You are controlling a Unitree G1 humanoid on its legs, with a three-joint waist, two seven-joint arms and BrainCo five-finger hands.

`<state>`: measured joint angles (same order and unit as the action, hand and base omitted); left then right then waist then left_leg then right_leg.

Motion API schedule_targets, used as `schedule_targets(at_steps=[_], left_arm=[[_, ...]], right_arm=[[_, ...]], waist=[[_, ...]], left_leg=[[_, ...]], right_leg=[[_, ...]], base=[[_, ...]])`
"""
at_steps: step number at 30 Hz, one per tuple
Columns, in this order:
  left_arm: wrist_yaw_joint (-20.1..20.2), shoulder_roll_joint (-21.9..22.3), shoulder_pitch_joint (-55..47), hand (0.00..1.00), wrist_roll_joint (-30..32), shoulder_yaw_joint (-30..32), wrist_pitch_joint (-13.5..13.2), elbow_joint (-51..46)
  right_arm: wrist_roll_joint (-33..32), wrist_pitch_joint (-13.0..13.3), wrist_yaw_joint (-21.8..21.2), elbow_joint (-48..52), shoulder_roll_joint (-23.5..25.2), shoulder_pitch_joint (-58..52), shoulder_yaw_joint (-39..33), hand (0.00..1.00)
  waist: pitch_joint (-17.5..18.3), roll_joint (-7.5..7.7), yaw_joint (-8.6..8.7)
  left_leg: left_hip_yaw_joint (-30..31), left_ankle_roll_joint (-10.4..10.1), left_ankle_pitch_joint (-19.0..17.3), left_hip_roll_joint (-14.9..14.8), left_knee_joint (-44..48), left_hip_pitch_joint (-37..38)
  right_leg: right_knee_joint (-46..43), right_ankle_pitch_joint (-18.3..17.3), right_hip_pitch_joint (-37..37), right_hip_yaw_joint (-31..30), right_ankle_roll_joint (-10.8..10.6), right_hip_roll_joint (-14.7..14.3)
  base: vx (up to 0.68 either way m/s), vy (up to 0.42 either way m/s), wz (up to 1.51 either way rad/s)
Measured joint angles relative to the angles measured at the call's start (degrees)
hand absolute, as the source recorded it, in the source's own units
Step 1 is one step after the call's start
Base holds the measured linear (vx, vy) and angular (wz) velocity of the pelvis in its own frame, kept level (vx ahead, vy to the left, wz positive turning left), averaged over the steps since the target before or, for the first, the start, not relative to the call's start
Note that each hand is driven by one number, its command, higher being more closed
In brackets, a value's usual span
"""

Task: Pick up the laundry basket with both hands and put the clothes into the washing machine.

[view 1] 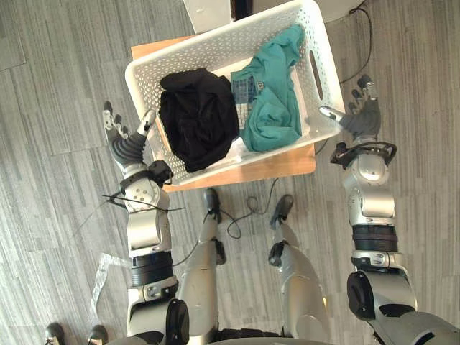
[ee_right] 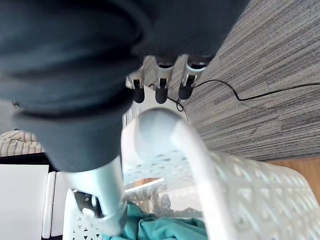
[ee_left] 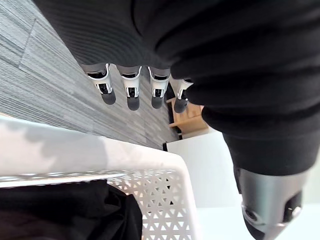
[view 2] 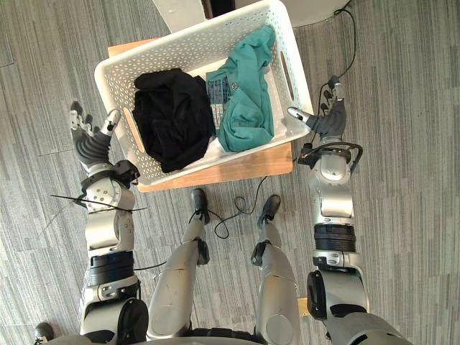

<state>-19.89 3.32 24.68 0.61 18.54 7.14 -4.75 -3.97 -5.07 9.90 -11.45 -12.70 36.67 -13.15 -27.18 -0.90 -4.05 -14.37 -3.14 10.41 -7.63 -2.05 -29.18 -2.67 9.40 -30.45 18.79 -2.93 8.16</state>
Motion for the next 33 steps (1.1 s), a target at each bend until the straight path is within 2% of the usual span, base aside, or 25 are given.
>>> schedule_targets(at_steps=[7,12,16,23,30,33], left_arm=[[1.2,1.1,0.3,0.00,-0.6,-0.4,0.6,1.5],[2.6,0.7,3.4,0.00,-3.7,-0.6,1.0,8.6],[3.7,-6.1,8.3,0.00,-9.2,-2.2,1.0,17.6],[3.8,-9.3,13.0,0.00,-13.6,-2.6,1.0,23.5],[5.0,-12.2,14.9,0.00,-14.7,-5.2,0.9,26.7],[5.9,-13.1,15.9,0.00,-14.6,-5.7,1.2,27.2]], right_arm=[[0.1,-0.1,0.0,2.4,0.8,-0.1,-0.2,0.00],[0.0,-0.3,0.2,2.7,1.1,-0.1,0.1,0.00],[-0.2,-0.4,0.2,5.9,1.2,0.4,3.8,0.00],[-1.2,-0.4,1.7,6.4,1.1,2.3,4.7,0.00],[-2.6,-0.4,1.4,6.4,1.0,6.2,5.4,0.00],[-2.7,-1.3,1.1,5.6,0.8,7.6,5.2,0.00]], waist=[[0.0,0.01,0.12],[0.0,0.02,0.11],[0.0,0.15,0.03],[0.0,0.18,0.19],[0.0,0.21,0.10],[0.0,0.25,0.15]], left_leg=[[-0.1,0.0,0.0,-0.3,0.0,-0.1],[-0.3,0.0,0.0,-0.3,0.0,-0.1],[-1.4,0.0,0.0,-0.4,0.1,-0.4],[-1.9,0.0,0.0,-0.5,0.5,-0.3],[-2.4,0.0,0.0,-0.5,0.8,-0.3],[-2.5,0.0,0.0,-0.6,0.8,-0.5]], right_leg=[[0.0,0.0,0.0,0.0,0.0,0.0],[0.0,0.0,-0.2,-0.1,0.0,0.0],[-0.2,0.3,-1.3,-1.3,0.1,0.0],[-0.2,0.7,-1.3,-1.8,0.1,-0.1],[0.0,1.2,-1.5,-2.3,0.3,-0.1],[0.0,1.4,-1.7,-2.4,0.2,-0.1]], base=[[0.00,0.000,0.00],[0.00,0.000,0.00],[0.00,-0.009,-0.12],[0.00,-0.007,-0.03],[-0.01,-0.008,-0.03],[0.00,0.000,0.00]])
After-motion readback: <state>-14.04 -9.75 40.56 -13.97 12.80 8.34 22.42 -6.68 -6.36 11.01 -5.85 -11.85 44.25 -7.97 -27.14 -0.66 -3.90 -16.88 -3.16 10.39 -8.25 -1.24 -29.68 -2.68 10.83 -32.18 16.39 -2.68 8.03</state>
